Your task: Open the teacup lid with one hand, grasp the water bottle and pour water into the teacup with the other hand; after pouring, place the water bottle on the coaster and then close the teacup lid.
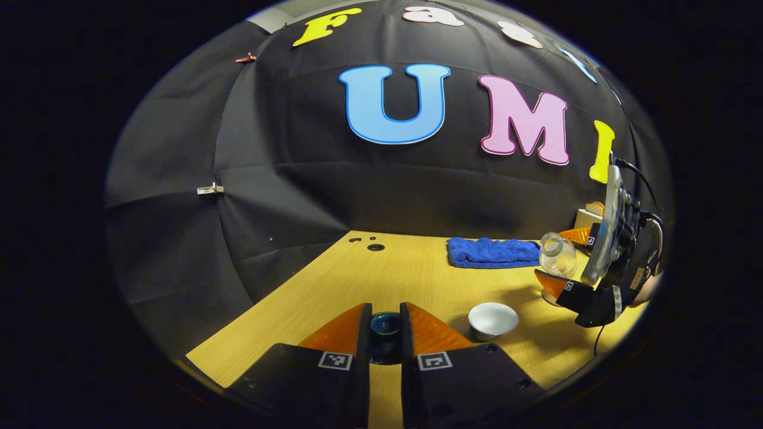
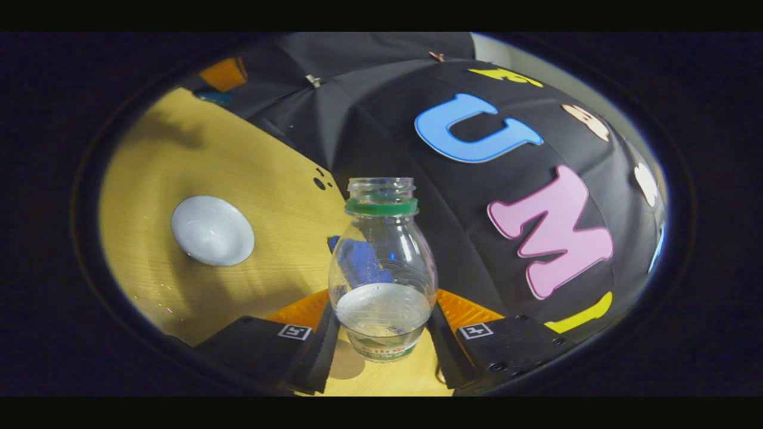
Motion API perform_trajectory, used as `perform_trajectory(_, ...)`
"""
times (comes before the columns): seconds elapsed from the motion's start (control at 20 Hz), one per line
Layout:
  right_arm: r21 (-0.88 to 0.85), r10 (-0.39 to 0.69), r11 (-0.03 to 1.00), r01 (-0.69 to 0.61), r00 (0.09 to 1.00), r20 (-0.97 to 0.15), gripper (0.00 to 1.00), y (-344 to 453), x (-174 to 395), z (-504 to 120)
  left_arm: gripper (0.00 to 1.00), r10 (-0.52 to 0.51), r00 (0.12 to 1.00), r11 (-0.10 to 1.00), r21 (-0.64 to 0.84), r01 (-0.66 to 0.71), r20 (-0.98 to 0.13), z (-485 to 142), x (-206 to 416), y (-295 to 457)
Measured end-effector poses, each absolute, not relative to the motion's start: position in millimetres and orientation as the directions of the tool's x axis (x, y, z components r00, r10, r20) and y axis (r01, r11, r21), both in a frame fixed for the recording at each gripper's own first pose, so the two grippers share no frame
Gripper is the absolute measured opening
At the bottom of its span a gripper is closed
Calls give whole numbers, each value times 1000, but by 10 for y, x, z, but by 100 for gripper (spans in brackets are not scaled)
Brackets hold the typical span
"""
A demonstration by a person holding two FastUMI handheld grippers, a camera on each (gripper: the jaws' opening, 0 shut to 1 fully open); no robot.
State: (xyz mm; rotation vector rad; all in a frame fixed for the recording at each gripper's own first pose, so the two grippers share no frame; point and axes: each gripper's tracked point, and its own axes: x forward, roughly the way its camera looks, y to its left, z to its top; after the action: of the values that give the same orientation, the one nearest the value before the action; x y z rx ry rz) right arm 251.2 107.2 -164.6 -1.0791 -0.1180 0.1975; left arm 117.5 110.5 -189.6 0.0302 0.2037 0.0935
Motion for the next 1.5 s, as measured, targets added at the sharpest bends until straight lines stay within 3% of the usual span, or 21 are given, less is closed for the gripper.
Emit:
perform_trajectory(0.05, -892, 221, 441, -98, 975, 2, 74, 1101, 2515, -1667, 25, 95, 975, 995, 37, -90, -201, -1918, 1170, 1128)
perform_trajectory(0.2, -912, 231, 399, -99, 973, -4, 74, 1181, 2627, -1754, 29, 89, 975, 996, 20, -87, -201, -1933, 1202, 1177)
perform_trajectory(0.35, -945, 243, 317, -77, 970, 2, 74, 1209, 2658, -1835, 25, 85, 975, 996, 14, -84, -203, -1976, 1227, 1205)
perform_trajectory(0.75, -989, 258, 148, 17, 965, 56, 74, 1145, 2785, -1863, 25, 72, 971, 997, 9, -72, -228, -2138, 1184, 1236)
perform_trajectory(0.85, -993, 275, 113, 26, 960, 57, 70, 1150, 2796, -1884, 25, 75, 971, 997, 7, -75, -227, -2157, 1174, 1253)
perform_trajectory(0.9, -995, 282, 97, 28, 958, 55, 74, 1153, 2796, -1893, 25, 76, 971, 997, 4, -77, -226, -2163, 1177, 1263)
perform_trajectory(1.5, -997, 342, -29, 66, 938, 52, 74, 1264, 2824, -2087, 25, 81, 971, 997, 11, -81, -225, -2218, 1199, 1250)
